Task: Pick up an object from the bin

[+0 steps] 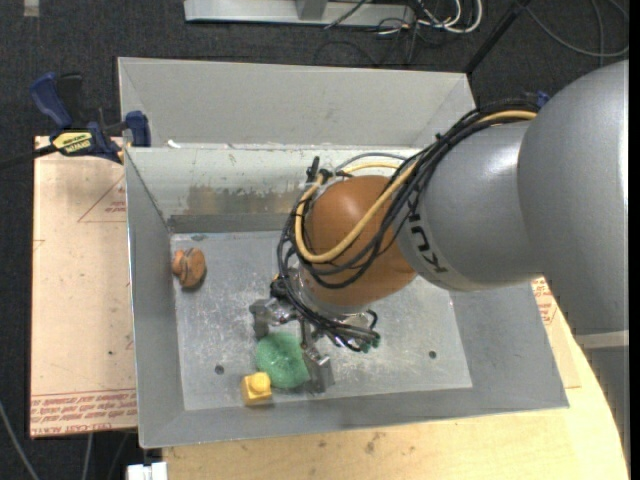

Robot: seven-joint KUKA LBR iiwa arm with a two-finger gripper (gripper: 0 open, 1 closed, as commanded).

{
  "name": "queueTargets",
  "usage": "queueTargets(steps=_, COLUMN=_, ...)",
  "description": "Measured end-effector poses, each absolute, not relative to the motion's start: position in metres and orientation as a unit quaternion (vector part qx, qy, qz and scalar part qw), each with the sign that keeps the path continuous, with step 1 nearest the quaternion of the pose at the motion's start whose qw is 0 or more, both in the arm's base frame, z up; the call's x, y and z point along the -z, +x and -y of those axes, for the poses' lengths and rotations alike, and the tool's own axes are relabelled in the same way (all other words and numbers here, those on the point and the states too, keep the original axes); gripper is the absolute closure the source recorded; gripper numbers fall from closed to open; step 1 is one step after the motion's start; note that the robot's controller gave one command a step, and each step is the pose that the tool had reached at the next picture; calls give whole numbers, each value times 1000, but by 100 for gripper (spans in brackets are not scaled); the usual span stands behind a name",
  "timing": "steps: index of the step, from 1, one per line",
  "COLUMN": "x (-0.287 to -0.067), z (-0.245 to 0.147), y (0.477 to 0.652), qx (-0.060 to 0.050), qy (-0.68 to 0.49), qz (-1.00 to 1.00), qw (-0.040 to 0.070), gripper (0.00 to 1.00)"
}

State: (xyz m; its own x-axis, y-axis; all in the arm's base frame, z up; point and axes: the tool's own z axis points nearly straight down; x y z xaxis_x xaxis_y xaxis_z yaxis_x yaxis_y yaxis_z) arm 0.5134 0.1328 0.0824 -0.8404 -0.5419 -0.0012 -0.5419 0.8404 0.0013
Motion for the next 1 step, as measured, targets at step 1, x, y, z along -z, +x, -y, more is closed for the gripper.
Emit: queueTargets(steps=1, x=-70, z=-140, y=512, qx=-1, qy=-364, qz=-932, qw=1, gripper=100)
